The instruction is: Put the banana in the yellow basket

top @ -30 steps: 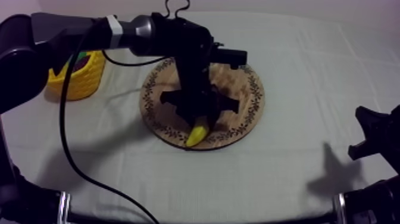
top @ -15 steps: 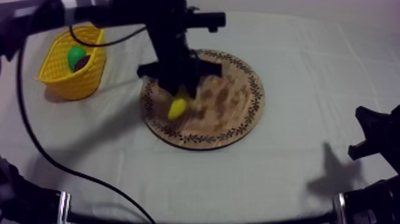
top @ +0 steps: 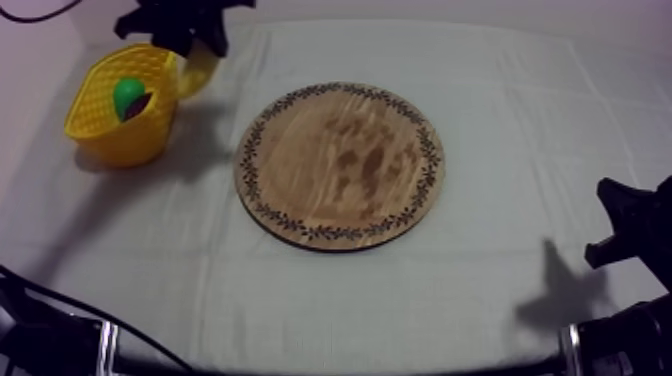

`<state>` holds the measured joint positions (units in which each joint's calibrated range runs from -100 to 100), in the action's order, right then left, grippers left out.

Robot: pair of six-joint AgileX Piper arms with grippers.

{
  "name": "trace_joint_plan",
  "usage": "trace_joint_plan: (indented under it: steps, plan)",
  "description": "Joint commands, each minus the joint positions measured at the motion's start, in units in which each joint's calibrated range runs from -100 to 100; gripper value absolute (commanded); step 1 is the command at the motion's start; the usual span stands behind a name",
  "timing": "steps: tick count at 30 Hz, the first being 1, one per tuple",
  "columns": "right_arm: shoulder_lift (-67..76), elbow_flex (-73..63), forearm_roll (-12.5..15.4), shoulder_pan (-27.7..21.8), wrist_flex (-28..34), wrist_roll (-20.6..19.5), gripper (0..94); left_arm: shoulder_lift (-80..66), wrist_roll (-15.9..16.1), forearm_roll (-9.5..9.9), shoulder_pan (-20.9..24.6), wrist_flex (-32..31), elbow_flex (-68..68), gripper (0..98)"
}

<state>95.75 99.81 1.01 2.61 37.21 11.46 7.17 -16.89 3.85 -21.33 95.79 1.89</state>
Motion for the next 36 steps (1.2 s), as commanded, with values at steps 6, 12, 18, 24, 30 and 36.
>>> trace_joint_plan:
  steps: [6, 12, 18, 24, 30, 36]
  plan:
    - [0.0, 0.0, 0.0, 0.0, 0.0, 0.0, 0.3, -2.6, 4.5, 2.48, 8.1, -0.3, -2.8, 17.8]
    - [0.0, 0.0, 0.0, 0.0, 0.0, 0.0, 0.3, -0.8, 7.9, 2.91, 13.0, -2.3, -3.8, 18.9]
    - [0.0, 0.0, 0.0, 0.0, 0.0, 0.0, 0.3, 1.5, 10.2, 2.96, 16.0, -2.8, -2.8, 37.1]
    - [0.0, 0.0, 0.0, 0.0, 0.0, 0.0, 0.3, 1.1, 10.8, 2.96, 17.3, -3.0, -3.2, 77.9]
    - [0.0, 0.0, 0.0, 0.0, 0.0, 0.0, 0.3, -2.7, 10.5, 2.74, 17.1, -3.6, -5.7, 88.4]
    - [0.0, 0.0, 0.0, 0.0, 0.0, 0.0, 0.3, -11.3, 9.1, 2.63, 15.6, -5.6, -9.6, 84.4]
